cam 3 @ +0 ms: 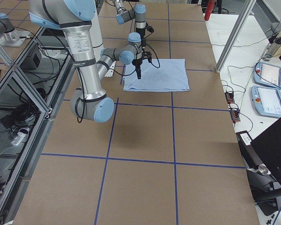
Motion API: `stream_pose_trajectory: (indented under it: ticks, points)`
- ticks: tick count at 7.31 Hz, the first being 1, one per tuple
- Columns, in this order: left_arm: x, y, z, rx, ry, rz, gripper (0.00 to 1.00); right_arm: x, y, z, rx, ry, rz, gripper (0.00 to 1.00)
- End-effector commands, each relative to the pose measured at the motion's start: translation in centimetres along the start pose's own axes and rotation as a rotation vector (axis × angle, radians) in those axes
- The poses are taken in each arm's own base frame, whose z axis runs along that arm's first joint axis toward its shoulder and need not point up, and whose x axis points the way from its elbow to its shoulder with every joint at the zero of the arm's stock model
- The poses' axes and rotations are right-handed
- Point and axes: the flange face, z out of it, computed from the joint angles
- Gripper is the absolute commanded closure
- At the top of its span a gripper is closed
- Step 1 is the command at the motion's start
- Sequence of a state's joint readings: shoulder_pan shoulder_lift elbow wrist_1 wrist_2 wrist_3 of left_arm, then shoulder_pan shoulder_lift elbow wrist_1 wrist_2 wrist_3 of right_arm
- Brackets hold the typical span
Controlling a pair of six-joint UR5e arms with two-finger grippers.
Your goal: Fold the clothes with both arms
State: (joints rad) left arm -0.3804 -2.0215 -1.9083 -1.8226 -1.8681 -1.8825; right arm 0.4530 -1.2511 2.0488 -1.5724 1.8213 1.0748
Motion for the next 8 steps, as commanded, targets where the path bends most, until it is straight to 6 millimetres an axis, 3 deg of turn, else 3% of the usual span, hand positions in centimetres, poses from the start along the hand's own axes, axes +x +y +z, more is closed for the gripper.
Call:
stream_pose_trajectory:
  ticks: [1, 2, 5, 8]
  points:
    - [-1.3, 4.9, 4.8, 0.018, -0.064, -0.028, 0.02, -0.1, -0.1, 0.0, 0.003, 0.0, 0.005, 0.0]
    - [-0.4, 4.6, 6.7, 0.045, -0.08, -0.032, 0.02, -0.3, -0.2, -0.1, 0.005, -0.003, 0.005, 0.0]
    - [-0.5, 5.2, 7.2, 0.04, -0.088, -0.053, 0.07, -0.2, -0.4, -0.1, 0.006, -0.001, 0.007, 0.0]
    - [-1.2, 7.3, 7.9, 0.014, -0.104, -0.036, 0.11, -0.2, -0.4, -0.1, 0.006, -0.001, 0.007, 0.0]
